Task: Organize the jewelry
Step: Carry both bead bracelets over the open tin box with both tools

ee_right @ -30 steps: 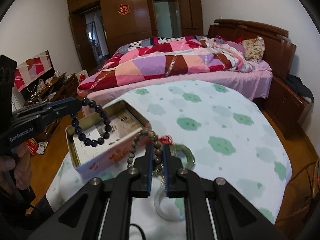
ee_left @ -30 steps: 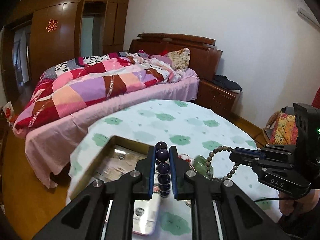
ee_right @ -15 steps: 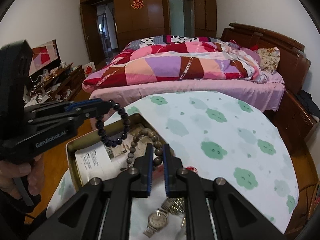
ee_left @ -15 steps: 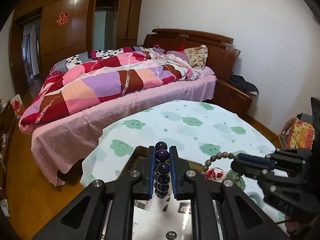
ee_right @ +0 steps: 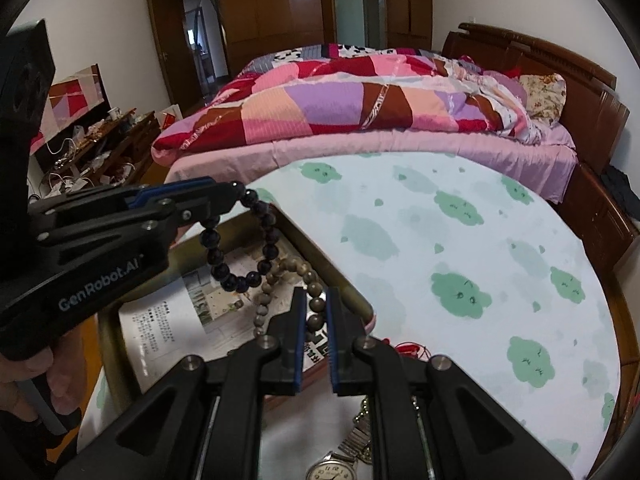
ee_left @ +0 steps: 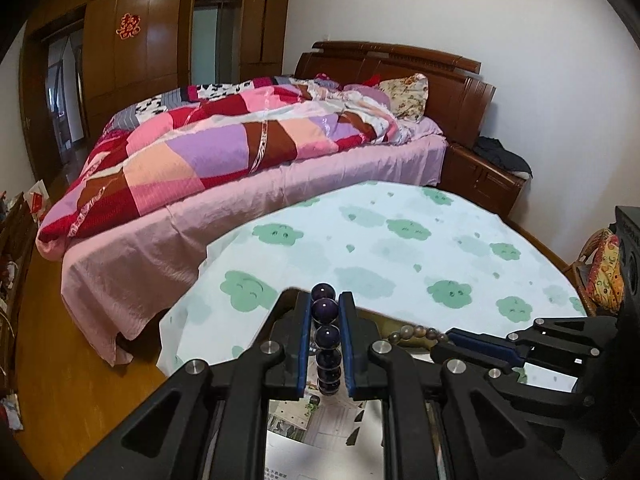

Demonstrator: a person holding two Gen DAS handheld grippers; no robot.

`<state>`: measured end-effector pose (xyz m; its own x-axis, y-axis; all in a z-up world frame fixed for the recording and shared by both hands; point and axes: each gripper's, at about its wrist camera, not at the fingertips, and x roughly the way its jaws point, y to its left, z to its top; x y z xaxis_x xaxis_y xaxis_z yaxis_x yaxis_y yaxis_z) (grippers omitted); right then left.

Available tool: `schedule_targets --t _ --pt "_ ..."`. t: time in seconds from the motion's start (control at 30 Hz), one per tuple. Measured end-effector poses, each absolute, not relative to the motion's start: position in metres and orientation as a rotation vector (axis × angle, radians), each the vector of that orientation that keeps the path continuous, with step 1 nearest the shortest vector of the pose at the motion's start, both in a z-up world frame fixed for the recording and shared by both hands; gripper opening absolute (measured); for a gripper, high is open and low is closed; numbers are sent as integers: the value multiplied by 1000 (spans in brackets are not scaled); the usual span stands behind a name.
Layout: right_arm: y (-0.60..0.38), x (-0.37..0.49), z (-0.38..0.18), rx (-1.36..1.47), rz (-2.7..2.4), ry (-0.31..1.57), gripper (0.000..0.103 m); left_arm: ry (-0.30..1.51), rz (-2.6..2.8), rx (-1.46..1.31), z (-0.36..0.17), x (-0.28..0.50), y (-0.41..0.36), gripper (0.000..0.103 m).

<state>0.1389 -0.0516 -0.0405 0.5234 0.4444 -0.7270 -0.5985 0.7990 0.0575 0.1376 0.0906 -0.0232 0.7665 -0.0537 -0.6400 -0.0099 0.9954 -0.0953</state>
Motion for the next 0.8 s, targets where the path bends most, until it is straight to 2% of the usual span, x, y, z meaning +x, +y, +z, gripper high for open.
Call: schedule_targets --t 0.8 --pt "-53 152 -60 -208 593 850 12 764 27 -74 -44 148 97 13"
